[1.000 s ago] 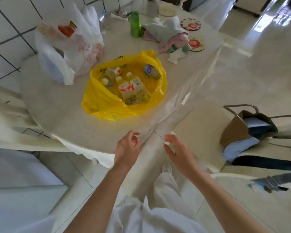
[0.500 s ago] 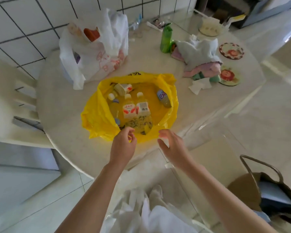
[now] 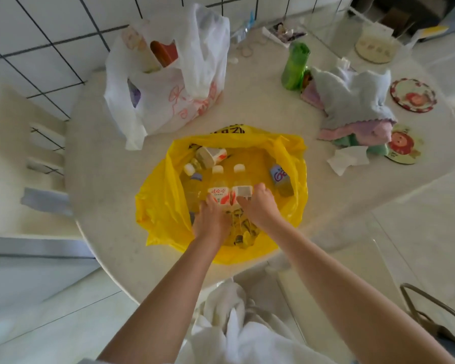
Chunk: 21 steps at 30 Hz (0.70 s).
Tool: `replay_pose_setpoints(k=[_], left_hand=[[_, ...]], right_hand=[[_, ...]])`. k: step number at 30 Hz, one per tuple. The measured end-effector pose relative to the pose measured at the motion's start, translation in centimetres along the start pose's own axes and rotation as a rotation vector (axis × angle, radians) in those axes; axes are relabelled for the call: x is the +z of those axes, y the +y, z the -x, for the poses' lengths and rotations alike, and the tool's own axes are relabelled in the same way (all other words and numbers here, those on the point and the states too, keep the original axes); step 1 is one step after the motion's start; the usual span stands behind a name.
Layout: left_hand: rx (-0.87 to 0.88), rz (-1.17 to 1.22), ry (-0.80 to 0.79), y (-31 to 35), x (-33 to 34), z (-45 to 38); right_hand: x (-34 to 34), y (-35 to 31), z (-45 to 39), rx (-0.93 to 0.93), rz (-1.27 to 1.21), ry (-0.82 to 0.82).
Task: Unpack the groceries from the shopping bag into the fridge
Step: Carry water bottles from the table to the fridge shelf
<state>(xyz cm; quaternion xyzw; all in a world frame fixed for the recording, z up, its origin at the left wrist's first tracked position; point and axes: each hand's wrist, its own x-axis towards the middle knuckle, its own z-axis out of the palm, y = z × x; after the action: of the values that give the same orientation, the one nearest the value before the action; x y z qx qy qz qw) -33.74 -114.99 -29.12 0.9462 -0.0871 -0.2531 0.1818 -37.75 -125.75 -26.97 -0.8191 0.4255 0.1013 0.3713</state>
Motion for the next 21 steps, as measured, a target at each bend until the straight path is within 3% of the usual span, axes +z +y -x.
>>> replay_pose_setpoints(k=[4,10,21], left_hand=[[-0.013,-0.057,-0.015,0.3,0.9,-0.8],[0.009,-0.149,-0.036,0.4,1.5,-1.7],[-0.037,-0.101,0.012,1.7,2.8,-2.5]], right_hand=[[1.2,-1.2,-2.4,0.119,0.063,-0.037],[1.7,-0.1,-4.2,0.126,0.141,-0.117],[-1.1,3.1,-6.0,0.249,-0.071,-0.216]])
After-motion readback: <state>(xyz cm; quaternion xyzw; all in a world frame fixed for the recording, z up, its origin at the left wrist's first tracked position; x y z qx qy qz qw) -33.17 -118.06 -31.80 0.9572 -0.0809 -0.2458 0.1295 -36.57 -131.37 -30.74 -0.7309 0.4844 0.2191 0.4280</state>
